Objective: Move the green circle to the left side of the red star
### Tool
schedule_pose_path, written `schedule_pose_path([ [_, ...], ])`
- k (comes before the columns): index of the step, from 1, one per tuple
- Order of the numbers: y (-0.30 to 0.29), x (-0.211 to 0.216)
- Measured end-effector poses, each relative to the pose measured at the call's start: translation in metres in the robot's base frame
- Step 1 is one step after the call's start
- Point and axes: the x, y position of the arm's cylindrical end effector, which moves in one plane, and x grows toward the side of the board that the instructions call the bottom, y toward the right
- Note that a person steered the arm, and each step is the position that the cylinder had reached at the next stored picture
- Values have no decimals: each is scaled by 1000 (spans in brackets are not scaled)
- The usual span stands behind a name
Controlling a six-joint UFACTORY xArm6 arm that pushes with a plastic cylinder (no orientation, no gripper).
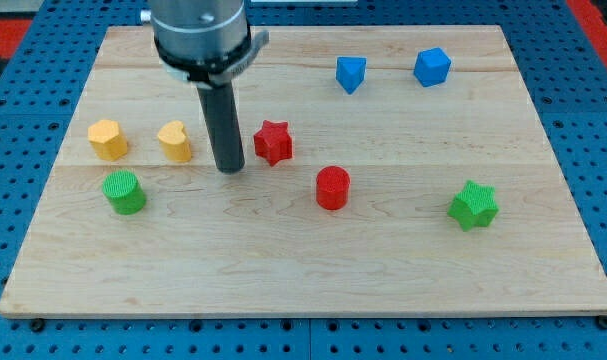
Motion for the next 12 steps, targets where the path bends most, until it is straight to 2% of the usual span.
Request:
schedule_pose_path([
  [1,-10,47],
  [2,-43,69],
  [3,-110,69],
  [4,-154,69],
  [5,-137,49],
  [7,-47,23],
  [8,-43,14],
  [9,-60,35],
  [10,-102,28],
  [12,-52,-5],
])
